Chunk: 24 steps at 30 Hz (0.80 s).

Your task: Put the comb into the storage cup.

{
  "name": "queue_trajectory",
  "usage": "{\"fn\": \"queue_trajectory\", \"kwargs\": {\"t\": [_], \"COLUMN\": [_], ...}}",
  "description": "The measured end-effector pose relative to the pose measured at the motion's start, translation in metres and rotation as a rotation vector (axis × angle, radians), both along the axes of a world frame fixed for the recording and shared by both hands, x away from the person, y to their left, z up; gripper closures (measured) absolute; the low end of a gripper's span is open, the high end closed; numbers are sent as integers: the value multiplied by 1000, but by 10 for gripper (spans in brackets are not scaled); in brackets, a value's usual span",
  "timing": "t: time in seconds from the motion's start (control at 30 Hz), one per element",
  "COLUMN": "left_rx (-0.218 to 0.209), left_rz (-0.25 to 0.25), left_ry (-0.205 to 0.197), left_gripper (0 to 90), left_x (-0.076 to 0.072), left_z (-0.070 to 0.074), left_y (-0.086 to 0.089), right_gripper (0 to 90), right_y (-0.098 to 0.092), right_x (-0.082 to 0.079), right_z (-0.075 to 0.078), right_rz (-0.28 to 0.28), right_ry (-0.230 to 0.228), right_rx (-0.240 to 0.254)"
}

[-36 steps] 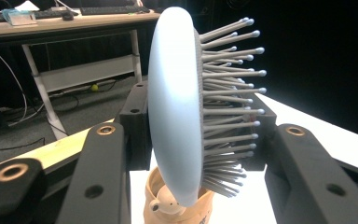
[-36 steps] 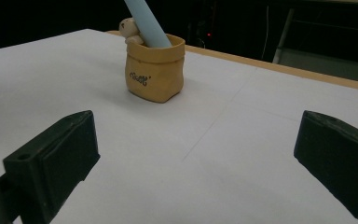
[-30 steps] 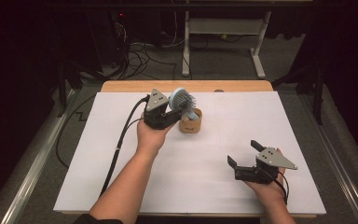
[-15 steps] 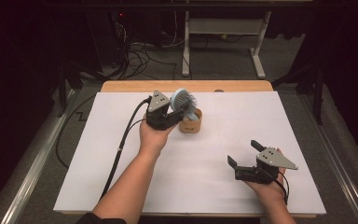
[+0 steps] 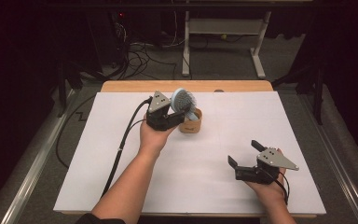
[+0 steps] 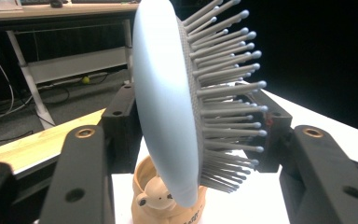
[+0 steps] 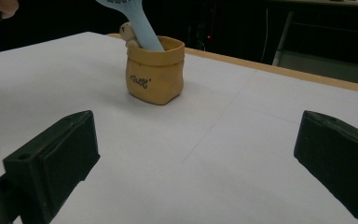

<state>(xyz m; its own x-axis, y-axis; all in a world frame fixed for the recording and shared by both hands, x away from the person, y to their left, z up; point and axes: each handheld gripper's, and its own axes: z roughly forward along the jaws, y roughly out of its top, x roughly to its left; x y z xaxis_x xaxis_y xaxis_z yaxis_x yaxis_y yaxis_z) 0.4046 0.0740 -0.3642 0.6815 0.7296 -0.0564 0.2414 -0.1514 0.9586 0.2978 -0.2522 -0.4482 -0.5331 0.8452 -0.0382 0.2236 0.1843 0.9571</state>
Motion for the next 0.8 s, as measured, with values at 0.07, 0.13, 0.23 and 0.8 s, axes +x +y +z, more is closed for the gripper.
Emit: {"fn": "queue_trajectory", "kwargs": {"t": [0.07, 0.13, 0.23, 0.8], "left_rx": [2, 5, 6, -40], "left_rz": [-3, -4, 1, -32], "left_ry": [7, 11, 14, 39], "left_gripper": [442, 426, 390, 249], "left_x": [1, 1, 1, 2], "left_z": [-1, -1, 0, 1], "left_y": [0, 1, 1, 3], "right_gripper": [3, 3, 3, 3], "right_y": [0, 0, 0, 0], "right_x": [0, 1, 1, 1], "right_z": [0, -1, -1, -2], "right_rz": [0, 1, 1, -1], "right_ry": [2, 4, 6, 7], "right_rx": [1, 0, -1, -2]}}
